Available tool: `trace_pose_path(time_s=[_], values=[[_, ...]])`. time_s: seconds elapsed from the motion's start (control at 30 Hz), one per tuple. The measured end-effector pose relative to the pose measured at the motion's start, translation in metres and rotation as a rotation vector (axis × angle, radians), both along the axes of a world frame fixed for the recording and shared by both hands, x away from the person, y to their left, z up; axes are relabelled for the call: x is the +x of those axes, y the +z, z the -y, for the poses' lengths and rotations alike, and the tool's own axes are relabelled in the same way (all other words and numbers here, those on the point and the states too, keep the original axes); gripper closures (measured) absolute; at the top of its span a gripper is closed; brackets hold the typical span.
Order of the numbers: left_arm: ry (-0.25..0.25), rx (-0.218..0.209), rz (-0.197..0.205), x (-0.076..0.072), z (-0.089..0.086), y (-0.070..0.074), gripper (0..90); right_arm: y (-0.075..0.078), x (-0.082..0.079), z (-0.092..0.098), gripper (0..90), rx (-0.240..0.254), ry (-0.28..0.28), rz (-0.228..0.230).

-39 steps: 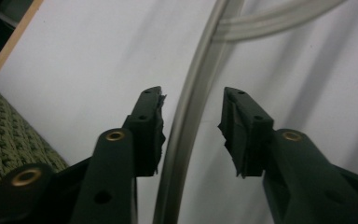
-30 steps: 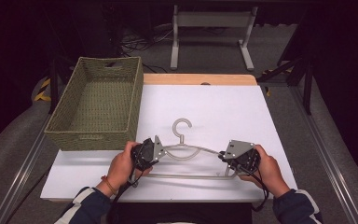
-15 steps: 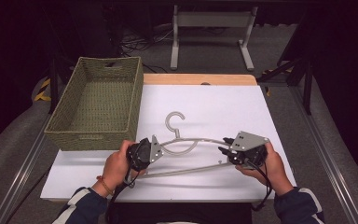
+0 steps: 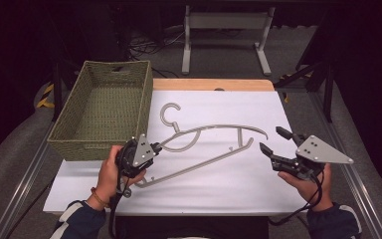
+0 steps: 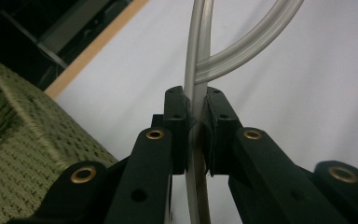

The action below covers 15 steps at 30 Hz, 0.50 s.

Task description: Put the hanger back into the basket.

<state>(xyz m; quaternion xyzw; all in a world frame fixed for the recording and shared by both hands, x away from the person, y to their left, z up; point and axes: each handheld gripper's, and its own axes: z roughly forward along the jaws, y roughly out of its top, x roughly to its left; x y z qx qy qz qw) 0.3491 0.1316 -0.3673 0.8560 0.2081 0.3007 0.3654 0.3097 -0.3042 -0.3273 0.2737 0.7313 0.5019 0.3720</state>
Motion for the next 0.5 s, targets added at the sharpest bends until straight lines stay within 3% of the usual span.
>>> trace_pose_path(time_s=[0.2,0.3,0.37,0.5], values=[[-0.002,-0.059,0.005,0.0,-0.007,0.007,81.9,-0.019,0.008,0.01,14.6,0.003,-0.065,-0.075],[-0.001,-0.088,0.02,0.0,-0.011,0.013,81.9,-0.031,0.011,0.01,14.1,-0.017,-0.075,-0.108],[0.026,-0.102,0.037,0.0,-0.014,0.017,81.9,-0.039,0.012,0.009,14.1,-0.031,-0.076,-0.127],[0.048,-0.135,0.037,0.003,-0.02,0.023,81.9,-0.047,0.012,0.009,14.1,-0.04,-0.07,-0.151]])
